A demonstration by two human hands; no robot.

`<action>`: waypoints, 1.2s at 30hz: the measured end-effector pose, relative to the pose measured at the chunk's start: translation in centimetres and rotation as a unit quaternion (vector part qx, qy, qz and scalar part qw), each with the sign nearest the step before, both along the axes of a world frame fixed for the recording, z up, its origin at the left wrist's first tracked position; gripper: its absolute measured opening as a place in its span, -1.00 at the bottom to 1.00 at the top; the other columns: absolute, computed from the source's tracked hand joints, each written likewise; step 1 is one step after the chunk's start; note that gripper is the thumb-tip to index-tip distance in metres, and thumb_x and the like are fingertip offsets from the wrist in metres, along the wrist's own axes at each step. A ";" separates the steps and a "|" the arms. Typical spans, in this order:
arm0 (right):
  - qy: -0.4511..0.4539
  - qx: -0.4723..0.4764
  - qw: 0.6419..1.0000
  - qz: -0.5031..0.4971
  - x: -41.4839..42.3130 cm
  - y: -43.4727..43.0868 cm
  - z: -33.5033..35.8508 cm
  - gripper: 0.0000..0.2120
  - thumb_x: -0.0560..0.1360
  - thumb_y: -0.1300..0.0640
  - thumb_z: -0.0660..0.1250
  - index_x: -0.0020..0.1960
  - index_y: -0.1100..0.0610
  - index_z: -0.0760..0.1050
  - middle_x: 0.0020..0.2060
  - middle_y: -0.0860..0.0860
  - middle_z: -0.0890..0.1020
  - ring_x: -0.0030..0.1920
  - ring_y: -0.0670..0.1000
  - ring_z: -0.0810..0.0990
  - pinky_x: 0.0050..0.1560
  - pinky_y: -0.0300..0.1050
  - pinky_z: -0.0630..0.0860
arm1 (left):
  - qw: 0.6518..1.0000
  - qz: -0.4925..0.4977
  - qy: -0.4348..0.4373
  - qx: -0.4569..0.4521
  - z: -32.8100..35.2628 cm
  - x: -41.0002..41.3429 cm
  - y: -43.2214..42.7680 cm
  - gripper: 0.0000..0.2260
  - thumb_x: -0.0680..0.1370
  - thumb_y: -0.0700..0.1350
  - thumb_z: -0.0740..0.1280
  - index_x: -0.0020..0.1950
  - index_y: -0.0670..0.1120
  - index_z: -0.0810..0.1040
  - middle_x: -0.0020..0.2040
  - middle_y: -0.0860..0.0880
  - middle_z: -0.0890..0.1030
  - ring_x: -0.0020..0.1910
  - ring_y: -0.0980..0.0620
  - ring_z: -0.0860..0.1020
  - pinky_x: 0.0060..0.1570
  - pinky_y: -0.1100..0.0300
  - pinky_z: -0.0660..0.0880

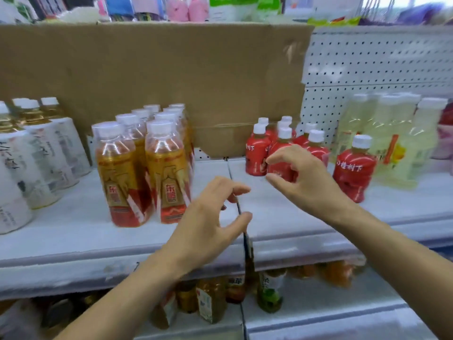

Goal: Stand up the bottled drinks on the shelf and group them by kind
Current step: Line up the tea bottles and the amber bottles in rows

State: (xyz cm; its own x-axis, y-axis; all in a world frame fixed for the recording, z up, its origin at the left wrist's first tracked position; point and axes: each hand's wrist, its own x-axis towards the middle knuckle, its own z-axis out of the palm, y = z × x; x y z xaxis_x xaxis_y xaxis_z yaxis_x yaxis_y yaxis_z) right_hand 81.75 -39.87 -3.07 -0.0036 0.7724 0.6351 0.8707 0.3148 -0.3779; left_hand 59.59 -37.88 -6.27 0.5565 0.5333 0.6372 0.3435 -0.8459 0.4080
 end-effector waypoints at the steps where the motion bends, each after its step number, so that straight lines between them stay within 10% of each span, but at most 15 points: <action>1: -0.010 0.009 1.000 -0.009 2.1 0.0 0.7 -0.80 0.48 0.13 0.46 0.09 0.10 0.59 0.05 0.00 0.59 0.13 0.03 0.53 0.17 0.05 0.50 | 1.000 -0.007 0.009 -0.010 0.5 2.1 0.6 -0.65 0.53 -0.08 0.45 0.29 0.01 0.49 0.11 0.10 0.50 0.10 0.19 0.49 0.06 0.37 0.43; 12: -0.151 -0.222 0.963 0.005 14.1 7.7 9.4 -0.62 0.58 -0.20 0.22 0.30 -0.04 0.49 0.22 -0.05 0.48 0.22 0.01 0.47 0.23 0.01 0.43 | 0.966 0.158 -0.074 -0.192 7.0 17.4 14.5 -0.58 0.57 0.07 0.37 0.38 -0.04 0.46 0.27 0.04 0.45 0.24 0.11 0.45 0.25 0.19 0.39; 18: -0.173 -0.323 0.930 0.026 15.2 13.8 10.1 -0.78 0.63 0.03 0.20 0.17 0.06 0.55 0.01 -0.05 0.59 -0.01 0.02 0.56 -0.02 -0.07 0.48 | 0.963 0.090 -0.009 -0.253 8.2 19.6 17.6 -0.71 0.58 0.10 0.36 0.26 0.02 0.57 0.06 0.09 0.61 0.03 0.16 0.57 -0.05 0.31 0.45; 24: -0.229 -0.374 0.898 0.017 16.4 14.9 10.3 -0.74 0.55 0.24 0.24 0.10 0.07 0.66 -0.09 -0.03 0.68 -0.09 0.04 0.67 -0.05 -0.02 0.66 | 0.961 0.101 0.119 -0.227 9.1 18.4 19.6 -0.80 0.57 -0.03 0.33 0.15 0.13 0.67 0.12 0.09 0.66 0.13 0.06 0.60 0.20 0.02 0.54; 29: -0.254 -0.446 0.858 0.010 17.3 14.3 12.0 -0.80 0.54 0.28 0.32 -0.10 0.02 0.63 -0.12 -0.02 0.68 -0.11 0.06 0.68 -0.20 -0.14 0.63 | 0.950 0.076 0.201 -0.228 9.8 16.3 19.0 -0.69 0.59 -0.23 0.30 0.22 0.09 0.64 0.12 0.11 0.66 0.11 0.11 0.61 0.09 0.22 0.55; 36: -0.149 -0.301 0.937 0.095 13.9 17.5 11.0 -0.62 0.60 0.10 0.30 0.41 0.00 0.43 0.21 -0.07 0.56 0.17 -0.01 0.56 0.15 -0.14 0.50 | 0.947 0.058 0.091 -0.303 9.0 15.2 17.7 -0.82 0.63 -0.05 0.31 0.20 0.06 0.62 0.09 0.06 0.67 0.04 0.10 0.65 0.03 0.23 0.57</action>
State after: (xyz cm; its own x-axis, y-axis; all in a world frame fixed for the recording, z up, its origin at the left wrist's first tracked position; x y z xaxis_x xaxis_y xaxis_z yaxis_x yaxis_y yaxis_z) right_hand 95.65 -22.41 7.89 -0.2850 0.9580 0.0329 0.9160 0.2823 -0.2851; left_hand 74.75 -20.13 2.75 0.5418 0.8353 0.0935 0.5311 -0.4265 0.7321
